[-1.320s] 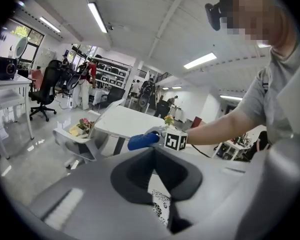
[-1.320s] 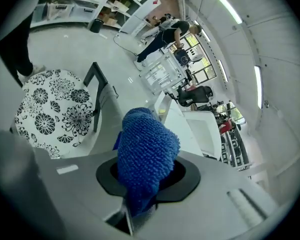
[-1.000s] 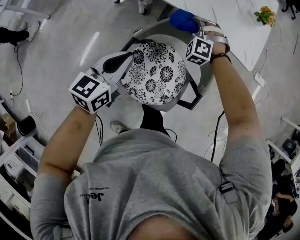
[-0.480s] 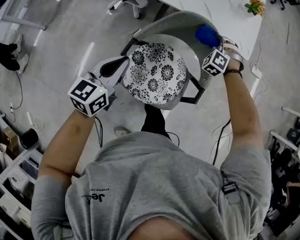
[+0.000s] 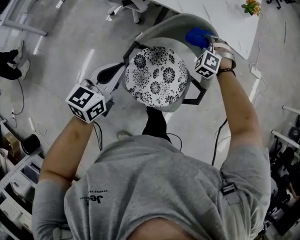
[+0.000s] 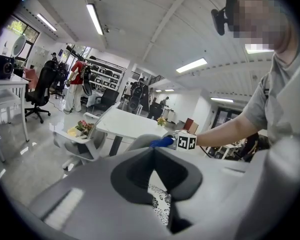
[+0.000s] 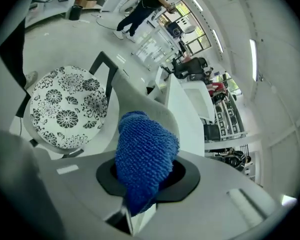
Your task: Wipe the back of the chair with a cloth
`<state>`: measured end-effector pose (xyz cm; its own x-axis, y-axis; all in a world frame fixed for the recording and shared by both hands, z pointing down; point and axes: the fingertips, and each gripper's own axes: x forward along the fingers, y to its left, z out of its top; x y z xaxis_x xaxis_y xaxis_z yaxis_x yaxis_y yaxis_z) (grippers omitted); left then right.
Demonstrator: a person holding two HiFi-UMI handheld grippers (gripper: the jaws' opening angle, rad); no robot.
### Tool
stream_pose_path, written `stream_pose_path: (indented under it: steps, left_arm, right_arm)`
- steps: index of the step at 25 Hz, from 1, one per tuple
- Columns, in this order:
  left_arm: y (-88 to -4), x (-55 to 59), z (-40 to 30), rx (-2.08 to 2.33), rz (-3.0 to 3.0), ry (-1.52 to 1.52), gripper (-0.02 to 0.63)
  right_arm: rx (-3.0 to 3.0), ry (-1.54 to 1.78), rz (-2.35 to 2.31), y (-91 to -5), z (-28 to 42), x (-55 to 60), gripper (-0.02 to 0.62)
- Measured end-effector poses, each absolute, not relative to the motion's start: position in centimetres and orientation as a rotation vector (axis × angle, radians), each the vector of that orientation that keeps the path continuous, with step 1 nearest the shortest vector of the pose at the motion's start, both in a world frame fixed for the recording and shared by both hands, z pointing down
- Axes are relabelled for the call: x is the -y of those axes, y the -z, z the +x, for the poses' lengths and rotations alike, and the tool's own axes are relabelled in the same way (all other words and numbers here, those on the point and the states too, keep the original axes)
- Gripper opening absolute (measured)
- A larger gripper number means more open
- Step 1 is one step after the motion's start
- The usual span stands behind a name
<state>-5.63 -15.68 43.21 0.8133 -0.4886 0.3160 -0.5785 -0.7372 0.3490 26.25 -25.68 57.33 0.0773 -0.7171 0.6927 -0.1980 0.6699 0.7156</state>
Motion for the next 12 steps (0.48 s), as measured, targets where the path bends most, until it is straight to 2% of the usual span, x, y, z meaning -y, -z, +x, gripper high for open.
stream_pose_path:
  steps: [7, 12]
  left_arm:
    - [-43.5, 17.3, -5.5, 0.858, 2.518, -0.275, 0.049]
    - [-44.6, 18.7, -5.4, 0.897, 2.474, -0.278, 0.049]
  right_arm:
    - [1.665, 0.526, 0.726, -59.8, 15.4, 30.2, 0.08]
    - [1.72, 0.552, 0.667, -62.1, 11.4, 33.1, 0.081]
